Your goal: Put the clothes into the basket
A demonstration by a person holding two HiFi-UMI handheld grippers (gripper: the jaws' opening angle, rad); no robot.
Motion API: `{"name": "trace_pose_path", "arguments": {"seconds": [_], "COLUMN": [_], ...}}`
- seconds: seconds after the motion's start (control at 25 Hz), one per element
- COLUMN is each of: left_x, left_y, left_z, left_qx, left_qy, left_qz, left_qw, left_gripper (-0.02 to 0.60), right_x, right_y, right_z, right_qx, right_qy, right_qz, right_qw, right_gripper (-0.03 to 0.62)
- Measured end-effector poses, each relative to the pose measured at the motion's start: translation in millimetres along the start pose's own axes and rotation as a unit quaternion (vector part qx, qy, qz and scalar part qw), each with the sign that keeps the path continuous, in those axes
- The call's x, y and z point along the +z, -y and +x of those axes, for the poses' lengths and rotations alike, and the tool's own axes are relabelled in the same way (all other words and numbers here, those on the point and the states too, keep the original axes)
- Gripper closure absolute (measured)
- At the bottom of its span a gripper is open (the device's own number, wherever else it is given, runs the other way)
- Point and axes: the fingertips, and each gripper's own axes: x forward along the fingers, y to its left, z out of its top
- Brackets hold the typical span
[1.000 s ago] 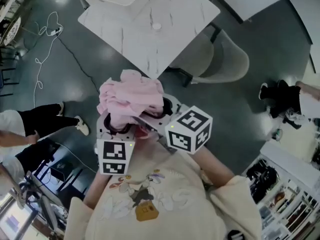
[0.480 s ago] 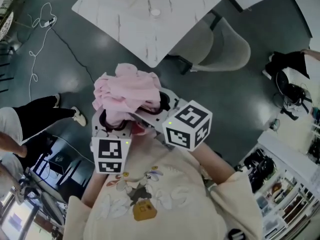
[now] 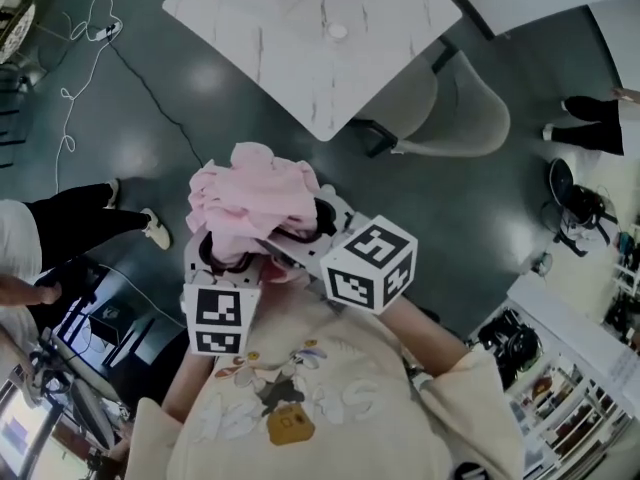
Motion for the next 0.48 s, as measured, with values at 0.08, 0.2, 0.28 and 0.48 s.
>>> {"name": "trace_pose_path", "arguments": {"seconds": [0.08, 0.2, 0.28, 0.48], "left_x": [2.6, 5.2, 5.2, 13.4], "left_y": [-8.6, -17.6, -20.5, -30.0], "left_z": [-5.3, -8.1, -6.8, -9.2], "left_qx": [0.004, 0.001, -0.010, -0.020], "left_qy": [0.010, 0.022, 0.026, 0.027], "left_qz": [0.002, 0.009, 0.017, 0.030], "left_qw": [0.9999, 0.9997, 0.9995, 0.9990], "left_gripper": [0.282, 0.282, 0.282, 0.282], "right_x": [4.6, 8.7, 8.7, 18.8], "right_y": [-6.7, -11.9, -11.8, -13.6], "right_z": [6.2, 13.4, 15.5, 20.1], "right_qx": [0.000, -0.001, -0.012, -0.028], "right_qy": [0.004, 0.016, 0.027, 0.039], "right_qz": [-0.007, -0.018, -0.018, -0.004], "right_qw": [1.000, 1.000, 0.999, 0.999], "right_gripper": [0.318, 0.317, 0.316, 0.317]}}
